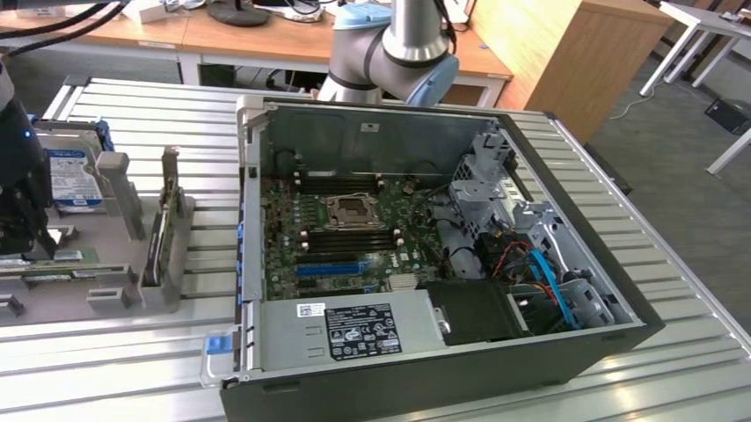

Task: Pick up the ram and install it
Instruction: 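Pick up the ram and move it above insertion slot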

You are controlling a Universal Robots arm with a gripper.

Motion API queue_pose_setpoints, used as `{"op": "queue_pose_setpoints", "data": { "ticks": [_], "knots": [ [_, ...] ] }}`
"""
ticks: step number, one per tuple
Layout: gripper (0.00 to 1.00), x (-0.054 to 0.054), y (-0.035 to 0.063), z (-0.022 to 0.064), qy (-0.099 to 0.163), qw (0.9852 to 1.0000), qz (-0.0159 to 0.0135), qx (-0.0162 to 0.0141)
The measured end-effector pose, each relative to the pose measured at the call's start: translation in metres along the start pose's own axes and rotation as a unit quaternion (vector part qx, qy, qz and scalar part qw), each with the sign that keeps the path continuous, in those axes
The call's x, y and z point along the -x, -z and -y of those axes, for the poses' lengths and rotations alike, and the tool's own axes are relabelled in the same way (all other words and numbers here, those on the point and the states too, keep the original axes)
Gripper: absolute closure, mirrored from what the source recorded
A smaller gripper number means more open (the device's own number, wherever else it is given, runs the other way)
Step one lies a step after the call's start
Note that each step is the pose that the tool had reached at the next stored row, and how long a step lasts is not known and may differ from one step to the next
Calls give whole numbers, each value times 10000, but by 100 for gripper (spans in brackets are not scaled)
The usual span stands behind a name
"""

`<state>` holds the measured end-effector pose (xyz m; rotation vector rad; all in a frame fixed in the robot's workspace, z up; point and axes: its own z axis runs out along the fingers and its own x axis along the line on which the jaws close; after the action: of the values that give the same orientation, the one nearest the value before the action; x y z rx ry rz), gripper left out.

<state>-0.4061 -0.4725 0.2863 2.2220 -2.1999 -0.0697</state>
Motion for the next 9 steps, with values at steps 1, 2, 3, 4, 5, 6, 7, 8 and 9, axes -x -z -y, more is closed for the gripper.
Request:
{"op": "queue_pose_setpoints", "data": {
  "ticks": [1,2,3,4,5,6,7,8,9],
  "knots": [
    [88,1,28,-1,0,10000,0,0],
    [88,1,56,-2,0,10000,0,0],
    [88,2,88,-4,0,10000,0,0],
    [88,3,116,-5,0,10000,0,0],
    [88,3,143,-6,0,10000,0,0],
    [88,4,172,-7,0,10000,-1,0],
    [88,4,199,-8,0,10000,-1,1],
    [88,5,225,-9,0,10000,0,0],
    [88,5,251,-10,0,10000,0,0]
  ]
}}
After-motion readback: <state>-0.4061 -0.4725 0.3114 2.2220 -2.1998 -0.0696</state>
